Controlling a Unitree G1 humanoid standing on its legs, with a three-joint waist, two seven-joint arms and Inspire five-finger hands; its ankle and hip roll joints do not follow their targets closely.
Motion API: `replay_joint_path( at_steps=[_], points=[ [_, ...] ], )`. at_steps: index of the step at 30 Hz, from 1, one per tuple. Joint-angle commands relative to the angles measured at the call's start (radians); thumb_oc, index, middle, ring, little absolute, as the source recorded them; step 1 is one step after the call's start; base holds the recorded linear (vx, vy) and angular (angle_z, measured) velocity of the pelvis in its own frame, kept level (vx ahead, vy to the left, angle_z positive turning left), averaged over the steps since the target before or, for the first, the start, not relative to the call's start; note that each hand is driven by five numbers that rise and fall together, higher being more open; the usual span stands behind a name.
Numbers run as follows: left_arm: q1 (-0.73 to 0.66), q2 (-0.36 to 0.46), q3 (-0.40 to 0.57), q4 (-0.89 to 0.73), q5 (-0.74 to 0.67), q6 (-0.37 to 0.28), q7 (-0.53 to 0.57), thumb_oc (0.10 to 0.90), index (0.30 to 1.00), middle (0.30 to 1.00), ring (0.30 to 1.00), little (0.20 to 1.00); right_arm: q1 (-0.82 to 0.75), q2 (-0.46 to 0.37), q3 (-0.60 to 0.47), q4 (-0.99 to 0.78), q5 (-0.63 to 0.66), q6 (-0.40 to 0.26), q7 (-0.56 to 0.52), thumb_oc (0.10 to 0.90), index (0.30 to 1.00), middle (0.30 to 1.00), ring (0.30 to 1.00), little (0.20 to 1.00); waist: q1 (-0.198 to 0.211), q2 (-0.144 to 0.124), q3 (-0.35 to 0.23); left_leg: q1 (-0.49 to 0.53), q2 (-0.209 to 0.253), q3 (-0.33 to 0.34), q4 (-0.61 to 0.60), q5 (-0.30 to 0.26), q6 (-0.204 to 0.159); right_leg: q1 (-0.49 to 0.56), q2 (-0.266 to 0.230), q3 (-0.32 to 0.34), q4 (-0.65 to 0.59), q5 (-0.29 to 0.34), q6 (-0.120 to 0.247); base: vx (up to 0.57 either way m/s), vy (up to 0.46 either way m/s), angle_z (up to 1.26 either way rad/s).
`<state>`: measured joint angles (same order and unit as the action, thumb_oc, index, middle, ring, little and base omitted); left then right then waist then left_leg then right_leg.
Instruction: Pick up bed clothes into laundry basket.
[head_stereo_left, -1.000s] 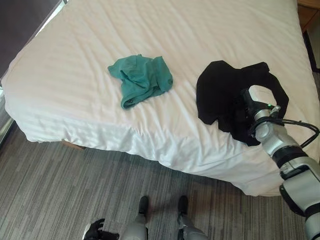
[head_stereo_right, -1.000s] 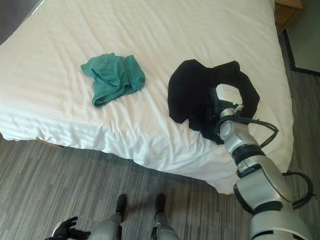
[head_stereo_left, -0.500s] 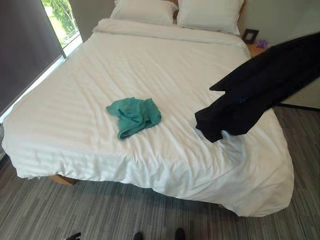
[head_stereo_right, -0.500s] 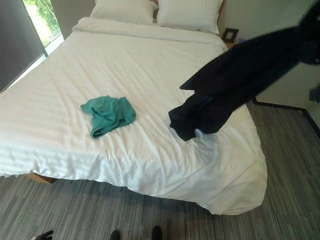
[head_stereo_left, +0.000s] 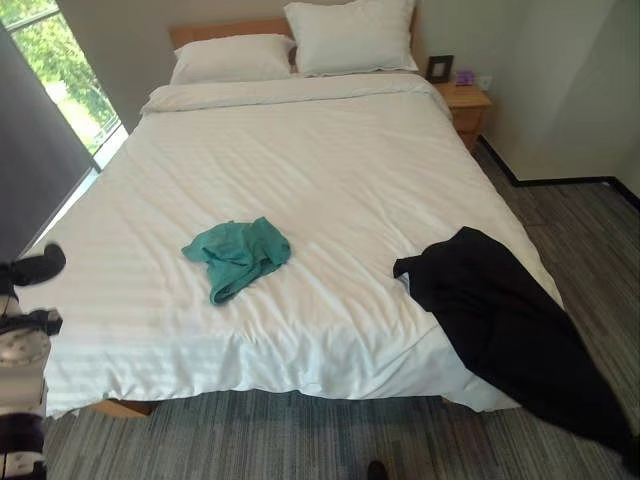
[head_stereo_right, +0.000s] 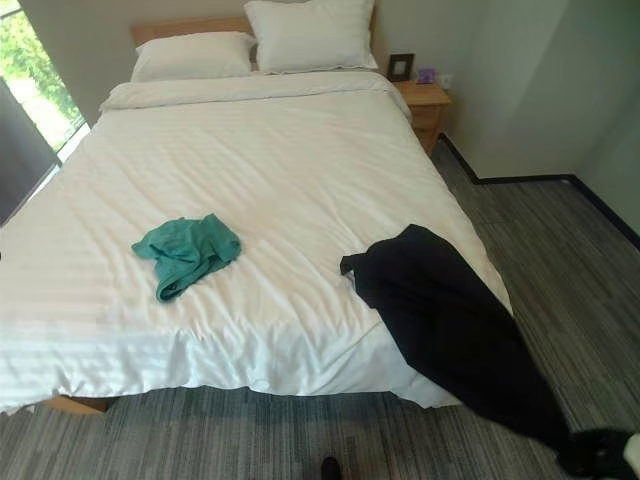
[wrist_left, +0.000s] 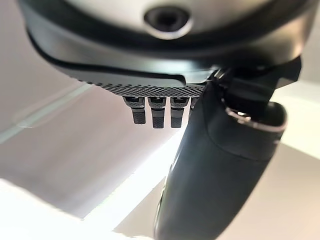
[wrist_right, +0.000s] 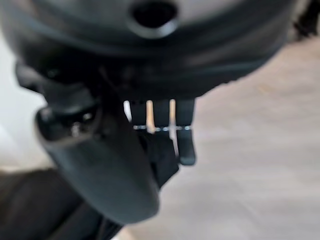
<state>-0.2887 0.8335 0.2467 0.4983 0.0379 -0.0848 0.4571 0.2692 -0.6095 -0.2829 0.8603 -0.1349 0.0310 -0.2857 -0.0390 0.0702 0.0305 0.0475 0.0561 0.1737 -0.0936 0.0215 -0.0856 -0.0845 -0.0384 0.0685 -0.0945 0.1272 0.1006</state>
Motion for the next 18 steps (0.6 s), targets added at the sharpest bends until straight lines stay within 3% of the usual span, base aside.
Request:
replay_joint_path(
  at_steps=[1, 4, 5, 6, 8, 9, 11, 16, 17, 18],
  points=[
    [-0.111, 0.085, -0.114, 0.064, 0.080, -0.019, 0.065, 0.800, 0.900, 0.900, 0.900, 0.900, -0.050, -0.062, 0.017, 0.008, 0.070, -0.063, -0.038, 0.400, 0.300, 0.300, 0.300, 0.300, 0.004, -0.055, -0.038, -0.026, 0.008, 0.002, 0.006, -0.020, -0.059, 0.015, -0.044, -0.019, 0.036, -0.062, 0.132, 0.03, 0.024, -0.24],
    [-0.237, 0.069, -0.260, 0.189, 0.109, 0.013, 0.061, 0.800, 0.900, 0.900, 0.900, 0.900, -0.063, -0.019, 0.088, 0.127, 0.157, -0.079, 0.001, 0.400, 0.300, 0.300, 0.300, 0.300, -0.023, -0.044, -0.033, -0.026, 0.009, 0.019, 0.006, -0.020, -0.057, 0.004, -0.042, -0.010, 0.036, -0.054, 0.138, 0.01, 0.033, -0.14],
    [-0.252, 0.070, -0.272, 0.200, 0.107, 0.009, 0.063, 0.800, 0.900, 0.900, 0.900, 0.900, -0.066, -0.017, 0.087, 0.133, 0.160, -0.082, 0.001, 0.400, 0.300, 0.300, 0.300, 0.300, -0.020, -0.046, -0.033, -0.027, 0.009, 0.020, 0.006, -0.020, -0.057, 0.003, -0.042, -0.009, 0.036, -0.054, 0.138, -0.01, 0.035, -0.16],
    [-0.339, 0.062, -0.370, 0.296, 0.127, 0.031, 0.047, 0.800, 0.900, 0.900, 0.900, 0.900, -0.071, -0.003, 0.144, 0.210, 0.156, -0.079, 0.019, 0.400, 0.300, 0.300, 0.300, 0.300, -0.029, -0.042, -0.026, -0.033, 0.010, 0.030, 0.006, -0.018, -0.057, -0.007, -0.041, -0.006, 0.035, -0.048, 0.144, -0.01, 0.035, -0.23],
    [-0.427, 0.038, -0.465, 0.427, 0.149, 0.052, 0.034, 0.800, 0.900, 0.900, 0.900, 0.900, -0.084, 0.010, 0.193, 0.278, 0.148, -0.075, 0.029, 0.400, 0.300, 0.300, 0.300, 0.300, -0.033, -0.043, -0.020, -0.045, 0.012, 0.039, 0.006, -0.016, -0.056, -0.023, -0.041, 0.000, 0.033, -0.039, 0.149, 0.00, 0.040, -0.31],
    [-0.436, 0.038, -0.472, 0.434, 0.148, 0.050, 0.035, 0.800, 0.900, 0.900, 0.900, 0.900, -0.086, 0.012, 0.192, 0.281, 0.149, -0.077, 0.029, 0.400, 0.300, 0.300, 0.300, 0.300, -0.031, -0.045, -0.020, -0.046, 0.011, 0.039, 0.006, -0.016, -0.056, -0.024, -0.041, 0.001, 0.033, -0.039, 0.149, 0.00, 0.035, -0.29],
    [-0.539, -0.008, -0.600, 0.617, 0.221, 0.091, 0.023, 0.800, 0.900, 0.900, 0.900, 0.900, -0.084, 0.044, 0.223, 0.372, 0.173, -0.074, 0.041, 0.400, 0.300, 0.300, 0.300, 0.300, -0.044, -0.051, -0.012, -0.067, 0.011, 0.053, 0.006, -0.013, -0.055, -0.051, -0.040, 0.009, 0.031, -0.028, 0.155, -0.01, 0.047, -0.28],
    [-0.653, -0.148, -0.714, 0.775, 0.214, 0.091, -0.019, 0.800, 0.900, 0.900, 0.900, 0.900, -0.163, 0.062, 0.263, 0.454, 0.311, -0.095, 0.055, 0.400, 0.300, 0.300, 0.300, 0.300, -0.077, -0.080, 0.059, -0.193, 0.021, 0.053, 0.006, 0.014, -0.047, -0.178, -0.032, 0.026, 0.035, 0.002, 0.155, -0.14, 0.029, -0.07],
    [-0.655, -0.168, -0.731, 0.817, 0.224, 0.090, -0.040, 0.400, 0.300, 0.300, 0.300, 0.300, -0.173, 0.072, 0.271, 0.463, 0.324, -0.101, 0.057, 0.400, 0.300, 0.300, 0.300, 0.300, -0.085, -0.085, 0.055, -0.222, 0.024, 0.053, 0.006, 0.017, -0.047, -0.205, -0.033, 0.023, 0.028, 0.011, 0.156, -0.13, 0.056, 0.01],
    [-0.621, -0.208, -0.752, 0.918, 0.277, 0.100, -0.114, 0.400, 0.300, 0.300, 0.300, 0.300, -0.194, 0.084, 0.293, 0.475, 0.324, -0.106, 0.065, 0.400, 0.300, 0.300, 0.300, 0.300, -0.101, -0.088, 0.055, -0.269, 0.033, 0.064, 0.006, 0.017, -0.048, -0.253, -0.032, 0.021, 0.017, 0.029, 0.161, -0.07, 0.044, 0.02]
  ],
)
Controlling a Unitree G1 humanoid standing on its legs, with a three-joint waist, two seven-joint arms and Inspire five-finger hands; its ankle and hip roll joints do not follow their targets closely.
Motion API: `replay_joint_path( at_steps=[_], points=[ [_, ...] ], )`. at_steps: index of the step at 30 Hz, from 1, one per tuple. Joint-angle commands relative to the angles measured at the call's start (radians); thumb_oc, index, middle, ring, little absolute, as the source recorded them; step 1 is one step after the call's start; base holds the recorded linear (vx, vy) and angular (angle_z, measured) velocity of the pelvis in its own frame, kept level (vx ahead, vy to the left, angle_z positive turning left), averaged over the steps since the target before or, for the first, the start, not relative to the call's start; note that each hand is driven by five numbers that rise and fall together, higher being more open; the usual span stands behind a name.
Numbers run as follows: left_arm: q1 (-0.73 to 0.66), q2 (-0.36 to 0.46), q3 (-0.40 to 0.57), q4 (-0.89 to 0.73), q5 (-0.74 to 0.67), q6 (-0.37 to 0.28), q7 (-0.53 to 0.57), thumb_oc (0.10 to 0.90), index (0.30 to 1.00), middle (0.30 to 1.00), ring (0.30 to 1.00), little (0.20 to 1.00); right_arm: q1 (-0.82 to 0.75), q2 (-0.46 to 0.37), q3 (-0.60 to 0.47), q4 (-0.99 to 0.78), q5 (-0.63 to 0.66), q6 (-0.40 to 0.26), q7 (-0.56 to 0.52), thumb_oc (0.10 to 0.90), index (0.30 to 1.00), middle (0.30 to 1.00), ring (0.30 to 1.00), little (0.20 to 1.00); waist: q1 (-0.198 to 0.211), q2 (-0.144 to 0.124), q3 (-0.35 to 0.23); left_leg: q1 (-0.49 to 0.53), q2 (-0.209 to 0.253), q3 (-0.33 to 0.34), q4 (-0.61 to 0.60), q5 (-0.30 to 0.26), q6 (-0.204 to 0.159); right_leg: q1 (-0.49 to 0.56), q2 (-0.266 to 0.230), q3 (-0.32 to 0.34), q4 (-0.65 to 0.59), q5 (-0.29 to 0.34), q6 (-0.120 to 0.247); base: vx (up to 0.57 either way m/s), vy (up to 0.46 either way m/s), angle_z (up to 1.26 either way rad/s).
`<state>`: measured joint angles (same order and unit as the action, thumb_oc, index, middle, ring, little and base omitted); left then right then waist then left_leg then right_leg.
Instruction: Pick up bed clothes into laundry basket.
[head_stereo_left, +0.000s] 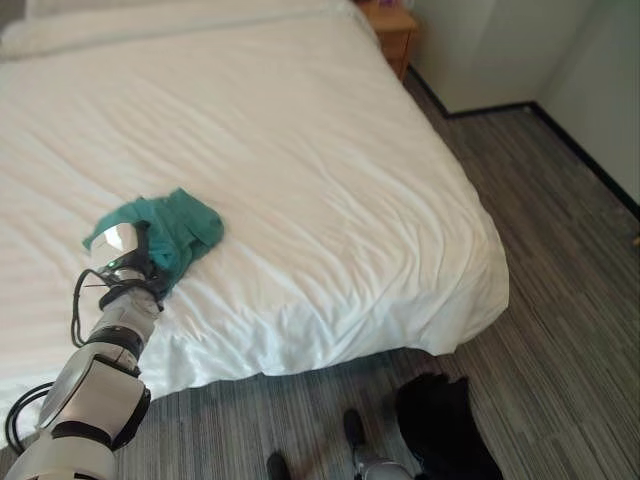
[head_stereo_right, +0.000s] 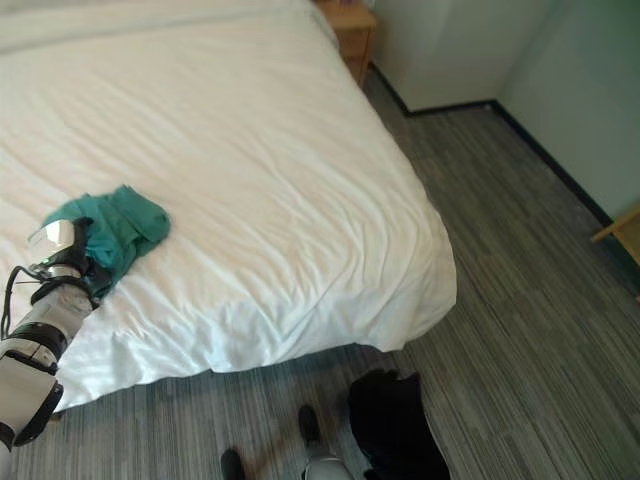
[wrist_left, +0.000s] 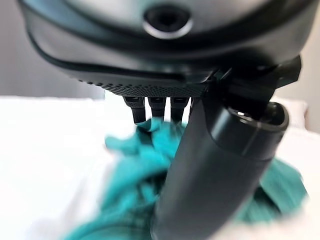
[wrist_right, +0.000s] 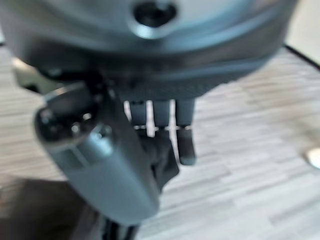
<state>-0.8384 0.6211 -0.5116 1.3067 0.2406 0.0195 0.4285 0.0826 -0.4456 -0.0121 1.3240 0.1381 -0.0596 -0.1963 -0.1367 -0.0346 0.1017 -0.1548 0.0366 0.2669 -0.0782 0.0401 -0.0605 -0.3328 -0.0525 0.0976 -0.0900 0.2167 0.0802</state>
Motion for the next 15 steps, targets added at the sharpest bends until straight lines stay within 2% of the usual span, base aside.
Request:
replay_joint_path(
  at_steps=[1, 3, 6, 9, 10, 12, 14, 15],
  points=[
    [-0.072, 0.004, 0.007, 0.110, 0.075, -0.004, -0.086, 0.400, 0.300, 0.300, 0.300, 0.300, -0.008, -0.080, 0.023, 0.011, 0.051, -0.016, -0.024, 0.400, 0.300, 0.300, 0.300, 0.300, -0.004, 0.016, -0.019, -0.072, 0.052, -0.029, -0.009, 0.002, -0.073, -0.009, -0.019, -0.008, 0.012, -0.057, 0.182, -0.07, 0.064, -0.02],
    [-0.057, -0.023, 0.028, 0.162, 0.084, 0.005, -0.111, 0.400, 0.300, 0.300, 0.300, 0.300, -0.050, -0.070, 0.018, 0.005, 0.076, -0.021, -0.023, 0.400, 0.300, 0.300, 0.300, 0.300, -0.010, 0.022, -0.025, -0.111, 0.044, -0.019, -0.009, 0.002, -0.066, -0.052, -0.014, -0.006, 0.003, -0.045, 0.182, -0.05, 0.085, -0.08],
    [-0.077, 0.003, 0.028, 0.164, 0.095, 0.009, -0.114, 0.400, 0.300, 0.300, 0.300, 0.300, -0.057, -0.080, 0.014, -0.015, 0.091, -0.028, -0.018, 0.400, 0.300, 0.300, 0.300, 0.300, -0.006, 0.024, -0.026, -0.099, 0.040, -0.009, -0.009, 0.000, -0.066, -0.047, -0.011, 0.003, 0.003, -0.045, 0.182, 0.01, 0.085, -0.17],
    [-0.188, 0.135, 0.009, 0.070, 0.095, 0.003, -0.083, 0.400, 0.300, 0.300, 0.300, 0.300, -0.014, -0.126, -0.029, -0.169, 0.130, -0.062, 0.001, 0.400, 0.300, 0.300, 0.300, 0.300, -0.015, 0.032, -0.029, -0.033, 0.028, 0.003, -0.009, -0.027, -0.069, -0.002, -0.010, 0.017, 0.007, -0.059, 0.182, 0.00, 0.104, -0.29],
    [-0.188, 0.135, 0.009, 0.070, 0.095, 0.003, -0.083, 0.400, 0.300, 0.300, 0.300, 0.300, -0.014, -0.125, -0.030, -0.171, 0.130, -0.061, 0.001, 0.400, 0.300, 0.300, 0.300, 0.300, -0.015, 0.030, -0.029, -0.036, 0.027, 0.003, -0.009, -0.022, -0.069, -0.004, -0.012, 0.017, 0.005, -0.055, 0.182, 0.00, 0.072, -0.14],
    [-0.260, 0.244, -0.002, -0.082, 0.093, -0.006, -0.013, 0.400, 0.300, 0.300, 0.300, 0.300, 0.091, -0.137, -0.061, -0.373, 0.101, -0.090, 0.012, 0.400, 0.300, 0.300, 0.300, 0.300, -0.031, 0.037, -0.042, 0.023, 0.014, 0.016, -0.009, -0.038, -0.073, 0.037, -0.013, 0.015, 0.015, -0.060, 0.182, 0.01, 0.103, -0.05],
    [-0.276, 0.270, -0.002, -0.131, 0.094, -0.005, 0.009, 0.400, 0.300, 0.300, 0.300, 0.300, 0.120, -0.133, -0.067, -0.439, 0.086, -0.095, 0.017, 0.400, 0.300, 0.300, 0.300, 0.300, -0.033, 0.035, -0.043, 0.034, 0.012, 0.023, -0.009, -0.036, -0.072, 0.044, -0.014, 0.017, 0.015, -0.060, 0.182, -0.01, 0.056, -0.01],
    [-0.280, 0.335, 0.034, -0.297, 0.082, 0.000, 0.062, 0.400, 0.300, 0.300, 0.300, 0.300, 0.187, -0.109, -0.090, -0.552, 0.065, -0.102, 0.025, 0.400, 0.300, 0.300, 0.300, 0.300, -0.037, 0.032, -0.037, 0.068, 0.015, 0.038, -0.009, -0.044, -0.070, 0.068, -0.012, 0.018, 0.027, -0.066, 0.182, 0.00, 0.000, 0.00]
  ],
)
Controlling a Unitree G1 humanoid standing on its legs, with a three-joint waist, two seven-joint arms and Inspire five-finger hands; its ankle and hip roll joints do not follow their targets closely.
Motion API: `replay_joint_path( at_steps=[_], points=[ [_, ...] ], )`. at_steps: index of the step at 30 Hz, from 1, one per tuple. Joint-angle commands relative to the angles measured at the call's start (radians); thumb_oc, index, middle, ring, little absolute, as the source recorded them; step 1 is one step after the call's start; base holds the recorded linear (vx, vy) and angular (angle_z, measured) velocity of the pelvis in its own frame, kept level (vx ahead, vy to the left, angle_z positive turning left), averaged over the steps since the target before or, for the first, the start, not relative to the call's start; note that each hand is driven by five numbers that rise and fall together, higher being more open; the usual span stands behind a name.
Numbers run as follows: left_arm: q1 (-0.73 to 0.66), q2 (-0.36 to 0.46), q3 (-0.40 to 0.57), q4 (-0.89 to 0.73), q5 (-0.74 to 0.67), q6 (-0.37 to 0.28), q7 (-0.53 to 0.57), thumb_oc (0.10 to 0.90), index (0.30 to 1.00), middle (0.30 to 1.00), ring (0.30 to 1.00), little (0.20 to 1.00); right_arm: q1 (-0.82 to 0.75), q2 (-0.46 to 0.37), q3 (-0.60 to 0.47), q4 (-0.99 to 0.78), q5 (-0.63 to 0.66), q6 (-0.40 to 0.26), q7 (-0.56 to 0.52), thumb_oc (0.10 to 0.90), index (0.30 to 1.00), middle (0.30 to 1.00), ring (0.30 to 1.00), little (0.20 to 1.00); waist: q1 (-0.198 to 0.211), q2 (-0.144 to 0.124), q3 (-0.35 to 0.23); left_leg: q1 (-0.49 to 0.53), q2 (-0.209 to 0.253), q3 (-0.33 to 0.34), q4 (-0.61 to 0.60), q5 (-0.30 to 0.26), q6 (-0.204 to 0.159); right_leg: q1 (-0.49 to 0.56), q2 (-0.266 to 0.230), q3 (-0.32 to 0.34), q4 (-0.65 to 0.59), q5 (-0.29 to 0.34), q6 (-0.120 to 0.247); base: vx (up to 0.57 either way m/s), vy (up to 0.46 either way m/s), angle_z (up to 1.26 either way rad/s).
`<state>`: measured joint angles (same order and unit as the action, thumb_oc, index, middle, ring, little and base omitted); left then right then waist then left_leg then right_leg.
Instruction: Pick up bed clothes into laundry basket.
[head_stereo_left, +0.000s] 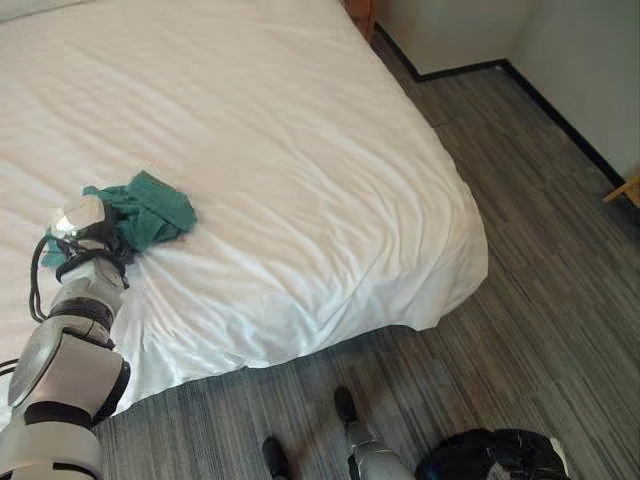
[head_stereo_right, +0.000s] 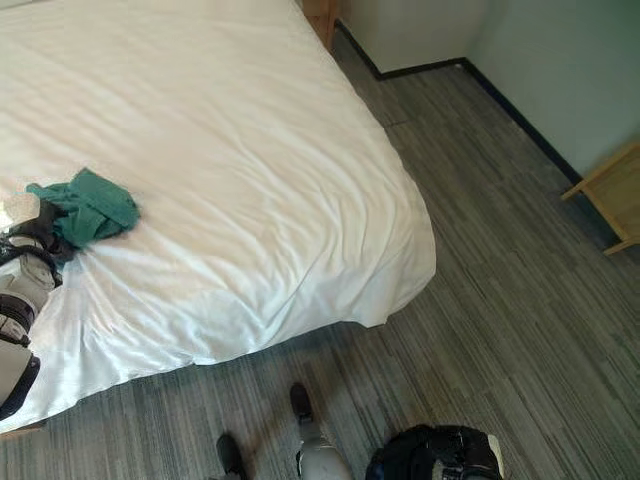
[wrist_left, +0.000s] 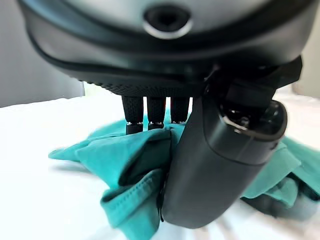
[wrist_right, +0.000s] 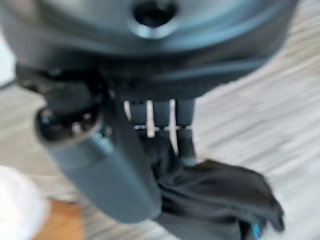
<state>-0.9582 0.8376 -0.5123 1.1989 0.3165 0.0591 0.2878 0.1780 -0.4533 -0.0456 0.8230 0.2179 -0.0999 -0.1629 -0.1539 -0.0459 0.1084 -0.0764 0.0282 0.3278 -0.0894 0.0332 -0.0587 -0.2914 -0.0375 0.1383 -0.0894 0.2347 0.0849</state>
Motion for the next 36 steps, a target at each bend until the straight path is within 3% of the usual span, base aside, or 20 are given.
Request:
replay_joint_path(
  at_steps=[1, 3, 4, 7, 8, 10, 11, 12, 17, 23, 25, 27, 28, 29, 30, 31, 32, 33, 34, 36],
  points=[
    [-0.156, 0.120, 0.039, -0.193, 0.007, -0.038, 0.202, 0.400, 0.300, 0.300, 0.300, 0.300, 0.093, -0.101, -0.057, -0.054, -0.016, -0.061, -0.008, 0.400, 0.300, 0.300, 0.300, 0.300, -0.020, 0.042, -0.044, -0.013, 0.022, -0.022, 0.002, -0.032, -0.072, 0.023, -0.028, -0.021, 0.027, -0.080, 0.177, -0.02, 0.012, -0.10],
    [-0.080, 0.179, 0.153, -0.463, -0.023, -0.059, 0.254, 0.400, 0.300, 0.300, 0.300, 0.300, 0.124, -0.083, -0.077, -0.149, -0.053, -0.051, -0.001, 0.400, 0.300, 0.300, 0.300, 0.300, -0.007, 0.038, -0.039, 0.033, 0.045, 0.017, 0.002, -0.042, -0.068, 0.045, -0.032, -0.042, 0.070, -0.118, 0.177, -0.06, -0.028, -0.19],
    [-0.069, 0.181, 0.164, -0.471, -0.022, -0.057, 0.253, 0.400, 0.300, 0.300, 0.300, 0.300, 0.124, -0.085, -0.076, -0.152, -0.053, -0.050, -0.001, 0.400, 0.300, 0.300, 0.300, 0.300, -0.008, 0.038, -0.039, 0.032, 0.044, 0.019, 0.002, -0.037, -0.069, 0.042, -0.032, -0.040, 0.071, -0.114, 0.177, -0.04, -0.057, -0.39],
    [0.135, 0.189, 0.344, -0.788, 0.004, -0.087, 0.268, 0.400, 0.300, 0.300, 0.300, 0.300, 0.147, -0.078, -0.121, -0.226, -0.111, -0.035, 0.004, 0.400, 0.300, 0.300, 0.300, 0.300, 0.029, 0.033, -0.049, 0.080, 0.093, 0.102, 0.002, -0.032, -0.078, 0.092, -0.100, -0.171, 0.128, -0.144, 0.177, -0.07, -0.098, -0.53],
    [0.152, 0.188, 0.361, -0.800, 0.007, -0.084, 0.265, 0.400, 0.300, 0.300, 0.300, 0.300, 0.148, -0.083, -0.120, -0.229, -0.112, -0.034, 0.004, 0.400, 0.300, 0.300, 0.300, 0.300, 0.027, 0.035, -0.050, 0.077, 0.093, 0.104, 0.002, -0.026, -0.078, 0.089, -0.101, -0.169, 0.127, -0.138, 0.177, -0.05, -0.060, -0.62],
    [0.237, 0.143, 0.427, -0.928, 0.013, -0.100, 0.260, 0.400, 0.300, 0.300, 0.300, 0.300, 0.138, -0.084, -0.140, -0.240, -0.144, -0.025, -0.006, 0.400, 0.300, 0.300, 0.300, 0.300, 0.048, 0.034, -0.058, 0.093, 0.110, 0.144, 0.002, -0.019, -0.080, 0.118, -0.142, -0.248, 0.147, -0.130, 0.177, -0.09, -0.101, -0.64],
    [0.263, 0.094, 0.434, -0.989, 0.012, -0.111, 0.239, 0.400, 0.300, 0.300, 0.300, 0.300, 0.048, -0.106, -0.095, -0.271, -0.233, 0.004, -0.053, 0.400, 0.300, 0.300, 0.300, 0.300, 0.081, 0.034, -0.064, 0.099, 0.119, 0.161, 0.002, -0.019, -0.079, 0.145, -0.171, -0.301, 0.148, -0.126, 0.177, -0.10, -0.181, -0.77],
    [0.320, -0.017, 0.424, -1.049, -0.011, -0.133, 0.233, 0.400, 0.300, 0.300, 0.300, 0.300, 0.050, -0.075, -0.063, -0.337, -0.322, 0.015, -0.075, 0.400, 0.300, 0.300, 0.300, 0.300, 0.100, 0.029, -0.080, 0.114, 0.126, 0.192, 0.002, -0.015, -0.079, 0.173, -0.206, -0.362, 0.149, -0.116, 0.177, -0.04, -0.143, -0.85],
    [0.431, -0.174, 0.362, -1.130, 0.003, -0.151, 0.175, 0.400, 0.300, 0.300, 0.300, 0.300, -0.013, -0.112, -0.071, -0.417, -0.452, 0.067, -0.145, 0.400, 0.300, 0.300, 0.300, 0.300, 0.110, 0.035, -0.098, 0.150, 0.140, 0.278, 0.002, 0.002, -0.084, 0.221, -0.241, -0.444, 0.138, -0.096, 0.177, -0.09, -0.165, -0.63],
    [0.422, -0.370, 0.207, -0.986, -0.066, -0.168, 0.119, 0.400, 0.300, 0.300, 0.300, 0.300, -0.113, -0.213, -0.076, -0.485, -0.514, 0.075, -0.223, 0.400, 0.300, 0.300, 0.300, 0.300, 0.100, 0.064, -0.094, 0.150, 0.173, 0.277, 0.002, 0.039, -0.101, 0.253, -0.180, -0.406, 0.092, -0.186, 0.176, -0.11, -0.222, -0.33],
    [0.393, -0.440, 0.142, -0.883, -0.079, -0.152, 0.109, 0.400, 0.300, 0.300, 0.300, 0.300, -0.190, -0.255, -0.032, -0.527, -0.546, 0.072, -0.251, 0.400, 0.300, 0.300, 0.300, 0.300, 0.088, 0.078, -0.080, 0.141, 0.213, 0.269, 0.002, 0.078, -0.123, 0.247, -0.134, -0.363, 0.088, -0.226, 0.164, -0.19, -0.369, -0.33],
    [0.376, -0.457, 0.122, -0.860, -0.074, -0.148, 0.113, 0.400, 0.300, 0.300, 0.300, 0.300, -0.208, -0.259, -0.015, -0.539, -0.560, 0.074, -0.260, 0.400, 0.300, 0.300, 0.300, 0.300, 0.087, 0.083, -0.073, 0.147, 0.219, 0.263, 0.002, 0.083, -0.124, 0.243, -0.120, -0.349, 0.094, -0.234, 0.156, -0.09, -0.213, -0.47],
    [0.365, -0.477, 0.106, -0.824, -0.073, -0.146, 0.124, 0.400, 0.300, 0.300, 0.300, 0.300, -0.234, -0.270, 0.008, -0.565, -0.575, 0.067, -0.277, 0.400, 0.300, 0.300, 0.300, 0.300, 0.090, 0.086, -0.063, 0.150, 0.217, 0.230, 0.002, 0.087, -0.123, 0.240, -0.104, -0.333, 0.101, -0.246, 0.148, -0.05, -0.225, -0.61],
    [0.384, -0.445, 0.145, -0.835, -0.082, -0.147, 0.119, 0.400, 0.300, 0.300, 0.300, 0.300, -0.216, -0.424, -0.159, -0.710, -0.542, 0.037, -0.257, 0.400, 0.300, 0.300, 0.300, 0.300, 0.070, 0.071, -0.058, 0.141, 0.215, 0.170, 0.008, 0.096, -0.126, 0.236, -0.092, -0.308, 0.109, -0.249, 0.147, 0.10, -0.290, -0.97],
    [0.394, -0.443, 0.187, -0.851, -0.081, -0.142, 0.148, 0.400, 0.300, 0.300, 0.300, 0.300, -0.147, -0.398, -0.244, -0.880, -0.523, -0.012, -0.253, 0.400, 0.300, 0.300, 0.300, 0.300, 0.082, 0.081, -0.052, 0.122, 0.154, -0.024, 0.011, 0.045, -0.100, 0.216, -0.060, -0.224, 0.139, -0.263, 0.125, 0.11, -0.200, -0.80],
    [0.394, -0.442, 0.187, -0.851, -0.081, -0.142, 0.149, 0.400, 0.300, 0.300, 0.300, 0.300, -0.146, -0.397, -0.246, -0.883, -0.523, -0.011, -0.251, 0.400, 0.300, 0.300, 0.300, 0.300, 0.084, 0.079, -0.053, 0.120, 0.152, -0.021, 0.010, 0.047, -0.097, 0.211, -0.062, -0.221, 0.143, -0.261, 0.125, 0.17, -0.184, -1.21],
    [0.412, -0.434, 0.189, -0.839, -0.075, -0.147, 0.147, 0.400, 0.300, 0.300, 0.300, 0.300, -0.178, -0.434, -0.184, -0.833, -0.546, 0.003, -0.235, 0.400, 0.300, 0.300, 0.300, 0.300, 0.107, 0.080, -0.050, 0.120, 0.115, -0.119, 0.017, 0.018, -0.085, 0.212, -0.052, -0.170, 0.142, -0.266, 0.113, 0.11, -0.095, -1.59],
    [0.433, -0.432, 0.206, -0.868, -0.067, -0.139, 0.148, 0.400, 0.300, 0.300, 0.300, 0.300, -0.145, -0.421, -0.251, -0.942, -0.514, -0.027, -0.166, 0.400, 0.300, 0.300, 0.300, 0.300, 0.100, 0.085, -0.055, 0.118, 0.093, -0.171, 0.023, -0.002, -0.081, 0.209, -0.038, -0.119, 0.137, -0.268, 0.107, 0.19, -0.114, -2.31],
    [0.434, -0.438, 0.190, -0.870, -0.067, -0.147, 0.151, 0.400, 0.300, 0.300, 0.300, 0.300, -0.171, -0.470, -0.228, -0.925, -0.489, -0.069, -0.193, 0.400, 0.300, 0.300, 0.300, 0.300, 0.105, 0.090, -0.058, 0.122, 0.080, -0.186, 0.031, -0.009, -0.081, 0.206, -0.031, -0.089, 0.134, -0.265, 0.106, 0.17, -0.062, -2.40],
    [0.449, -0.437, 0.182, -0.900, -0.054, -0.148, 0.154, 0.400, 0.300, 0.300, 0.300, 0.300, -0.227, -0.475, -0.161, -0.887, -0.474, -0.059, -0.198, 0.400, 0.300, 0.300, 0.300, 0.300, 0.122, 0.098, -0.041, 0.099, 0.059, -0.191, 0.047, -0.008, -0.073, 0.203, -0.020, -0.037, 0.126, -0.271, 0.105, 0.19, -0.111, -2.31]
  ],
)
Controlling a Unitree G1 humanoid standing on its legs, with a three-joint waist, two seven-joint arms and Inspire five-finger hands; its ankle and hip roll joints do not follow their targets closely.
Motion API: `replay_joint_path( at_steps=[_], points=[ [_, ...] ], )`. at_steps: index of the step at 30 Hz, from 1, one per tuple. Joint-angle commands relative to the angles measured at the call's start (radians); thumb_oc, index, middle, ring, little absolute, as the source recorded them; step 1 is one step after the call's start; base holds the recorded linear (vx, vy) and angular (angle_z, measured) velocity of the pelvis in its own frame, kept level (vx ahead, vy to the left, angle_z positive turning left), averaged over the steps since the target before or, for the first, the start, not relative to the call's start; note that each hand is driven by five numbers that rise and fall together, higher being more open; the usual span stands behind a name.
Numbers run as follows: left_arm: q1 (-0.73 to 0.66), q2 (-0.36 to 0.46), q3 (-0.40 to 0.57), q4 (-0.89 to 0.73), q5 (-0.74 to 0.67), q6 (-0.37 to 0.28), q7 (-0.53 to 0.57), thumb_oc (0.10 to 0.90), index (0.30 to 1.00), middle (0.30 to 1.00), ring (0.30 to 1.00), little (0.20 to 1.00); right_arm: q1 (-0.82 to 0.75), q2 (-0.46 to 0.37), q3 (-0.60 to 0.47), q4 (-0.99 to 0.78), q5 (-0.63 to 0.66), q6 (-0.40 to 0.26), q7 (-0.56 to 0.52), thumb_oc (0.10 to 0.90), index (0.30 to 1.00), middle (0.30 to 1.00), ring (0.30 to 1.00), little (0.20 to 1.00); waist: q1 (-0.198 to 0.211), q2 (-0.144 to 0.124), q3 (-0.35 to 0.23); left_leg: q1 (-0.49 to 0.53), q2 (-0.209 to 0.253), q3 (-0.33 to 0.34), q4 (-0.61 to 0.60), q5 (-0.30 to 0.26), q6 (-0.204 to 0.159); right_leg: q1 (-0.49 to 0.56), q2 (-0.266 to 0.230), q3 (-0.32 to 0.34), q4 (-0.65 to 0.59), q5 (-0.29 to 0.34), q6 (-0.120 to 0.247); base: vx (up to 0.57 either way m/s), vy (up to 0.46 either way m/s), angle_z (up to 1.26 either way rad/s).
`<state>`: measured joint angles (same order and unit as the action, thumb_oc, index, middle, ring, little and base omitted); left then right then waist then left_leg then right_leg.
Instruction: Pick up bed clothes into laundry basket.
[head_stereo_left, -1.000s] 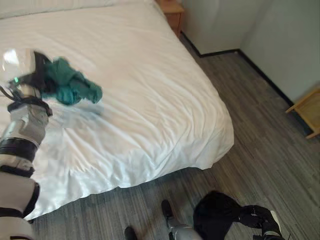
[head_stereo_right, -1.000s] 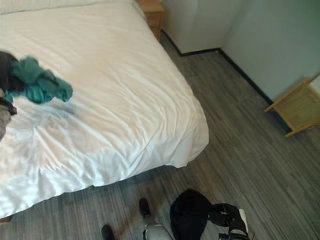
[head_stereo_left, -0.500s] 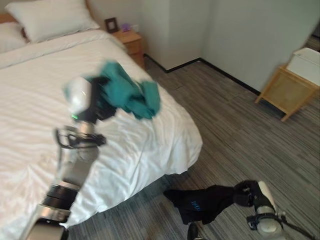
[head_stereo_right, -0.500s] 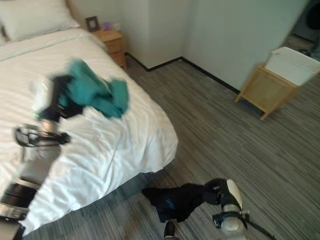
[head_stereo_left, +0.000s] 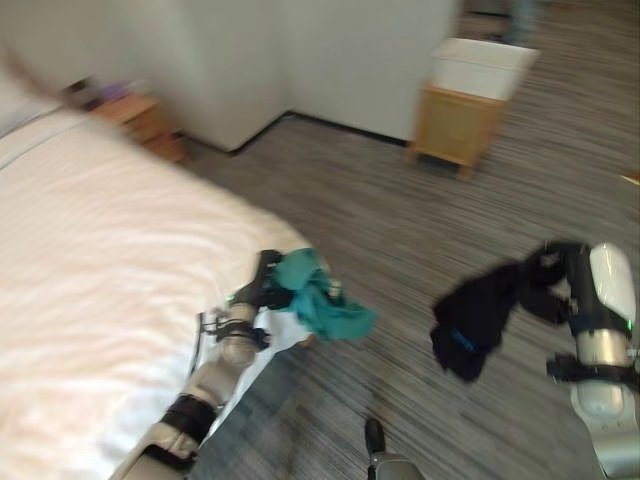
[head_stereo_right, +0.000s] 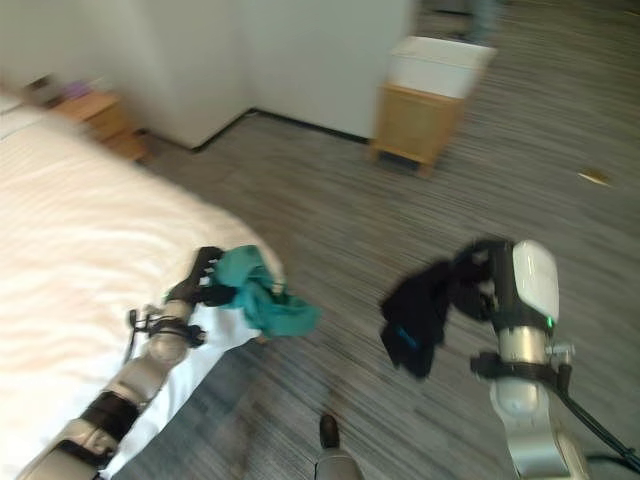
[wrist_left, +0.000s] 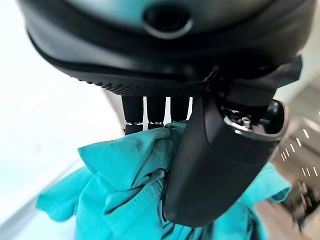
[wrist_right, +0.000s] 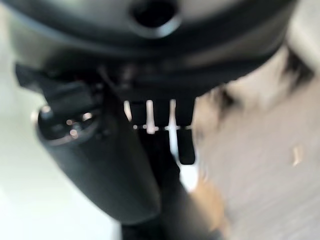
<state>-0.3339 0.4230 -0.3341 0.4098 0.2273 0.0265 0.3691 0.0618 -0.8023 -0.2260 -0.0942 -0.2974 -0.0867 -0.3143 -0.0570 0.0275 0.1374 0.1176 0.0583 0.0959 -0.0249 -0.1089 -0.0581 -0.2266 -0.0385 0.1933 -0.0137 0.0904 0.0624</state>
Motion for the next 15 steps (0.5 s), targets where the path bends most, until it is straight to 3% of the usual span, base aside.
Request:
replay_joint_path(
  at_steps=[1, 2, 3, 4, 8, 10, 11, 12, 14, 15],
  points=[
    [-0.175, -0.033, 0.006, -0.113, 0.042, -0.114, 0.063, 0.400, 0.300, 0.300, 0.300, 0.300, -0.129, -0.123, 0.038, 0.013, 0.023, -0.070, -0.031, 0.400, 0.300, 0.300, 0.300, 0.300, 0.043, 0.026, -0.051, -0.162, -0.015, 0.027, -0.004, 0.142, -0.053, 0.158, -0.002, -0.066, 0.047, -0.138, 0.116, 0.18, -0.142, -2.20],
    [-0.175, -0.033, 0.006, -0.112, 0.043, -0.115, 0.062, 0.400, 0.300, 0.300, 0.300, 0.300, -0.130, -0.122, 0.038, 0.014, 0.022, -0.070, -0.031, 0.400, 0.300, 0.300, 0.300, 0.300, 0.045, 0.024, -0.051, -0.163, -0.017, 0.030, 0.000, 0.138, -0.052, 0.157, -0.005, -0.062, 0.047, -0.140, 0.118, 0.34, -0.213, -1.63],
    [-0.176, -0.036, 0.004, -0.119, 0.037, -0.117, 0.060, 0.400, 0.300, 0.300, 0.300, 0.300, -0.152, -0.126, 0.067, 0.038, 0.019, -0.063, -0.039, 0.400, 0.300, 0.300, 0.300, 0.300, 0.077, 0.026, -0.029, -0.257, -0.071, 0.026, -0.004, 0.169, -0.032, 0.197, 0.026, -0.030, 0.042, -0.147, 0.112, 0.45, -0.171, -0.26],
    [-0.179, -0.040, 0.001, -0.126, 0.028, -0.116, 0.048, 0.400, 0.300, 0.300, 0.300, 0.300, -0.163, -0.131, 0.078, 0.048, 0.016, -0.056, -0.031, 0.400, 0.300, 0.300, 0.300, 0.300, 0.106, 0.023, -0.017, -0.331, -0.091, 0.045, -0.027, 0.198, -0.031, 0.246, 0.046, 0.011, 0.024, -0.171, 0.113, 0.46, -0.174, -0.41],
    [-0.176, -0.054, -0.006, -0.124, -0.007, -0.121, 0.040, 0.400, 0.300, 0.300, 0.300, 0.300, -0.213, -0.132, 0.119, 0.087, 0.027, -0.042, -0.023, 0.400, 0.300, 0.300, 0.300, 0.300, 0.126, 0.037, -0.027, -0.366, -0.097, 0.071, -0.061, 0.209, -0.024, 0.312, 0.048, 0.069, 0.020, -0.236, 0.134, 0.38, 0.036, -0.90],
    [-0.178, -0.046, -0.006, -0.132, -0.011, -0.118, 0.044, 0.400, 0.300, 0.300, 0.300, 0.300, -0.222, -0.137, 0.132, 0.100, 0.004, -0.032, -0.013, 0.400, 0.300, 0.300, 0.300, 0.300, 0.135, 0.048, -0.045, -0.375, -0.066, 0.093, -0.062, 0.253, -0.036, 0.316, 0.033, 0.067, 0.044, -0.259, 0.141, 0.45, 0.140, -0.88],
    [-0.180, -0.042, -0.007, -0.135, -0.014, -0.119, 0.040, 0.400, 0.300, 0.300, 0.300, 0.300, -0.213, -0.138, 0.124, 0.098, -0.004, -0.031, -0.019, 0.400, 0.300, 0.300, 0.300, 0.300, 0.132, 0.031, -0.056, -0.368, -0.064, 0.103, -0.062, 0.242, -0.029, 0.332, 0.004, 0.049, 0.076, -0.288, 0.148, 0.48, 0.065, -0.97],
    [-0.177, -0.041, -0.006, -0.138, -0.012, -0.116, 0.037, 0.400, 0.300, 0.300, 0.300, 0.300, -0.200, -0.127, 0.116, 0.090, -0.008, -0.026, -0.011, 0.400, 0.300, 0.300, 0.300, 0.300, 0.136, 0.026, -0.063, -0.357, -0.061, 0.106, -0.062, 0.241, -0.025, 0.323, -0.004, 0.039, 0.123, -0.281, 0.162, 0.53, 0.036, -0.67],
    [-0.166, -0.044, -0.009, -0.128, -0.023, -0.103, 0.035, 0.400, 0.300, 0.300, 0.300, 0.300, -0.193, -0.112, 0.124, 0.089, -0.025, -0.015, 0.003, 0.400, 0.300, 0.300, 0.300, 0.300, 0.121, 0.019, -0.053, -0.310, -0.062, 0.099, -0.062, 0.226, -0.025, 0.260, -0.028, 0.026, 0.316, -0.169, 0.199, 0.42, -0.014, -0.55],
    [-0.163, -0.040, -0.008, -0.126, -0.024, -0.097, 0.035, 0.400, 0.300, 0.300, 0.300, 0.300, -0.222, -0.110, 0.149, 0.092, -0.030, -0.008, 0.005, 0.400, 0.300, 0.300, 0.300, 0.300, 0.113, 0.035, -0.037, -0.295, -0.039, 0.096, -0.062, 0.226, -0.025, 0.190, -0.013, 0.038, 0.427, -0.109, 0.199, 0.29, -0.011, -0.26]
  ],
)
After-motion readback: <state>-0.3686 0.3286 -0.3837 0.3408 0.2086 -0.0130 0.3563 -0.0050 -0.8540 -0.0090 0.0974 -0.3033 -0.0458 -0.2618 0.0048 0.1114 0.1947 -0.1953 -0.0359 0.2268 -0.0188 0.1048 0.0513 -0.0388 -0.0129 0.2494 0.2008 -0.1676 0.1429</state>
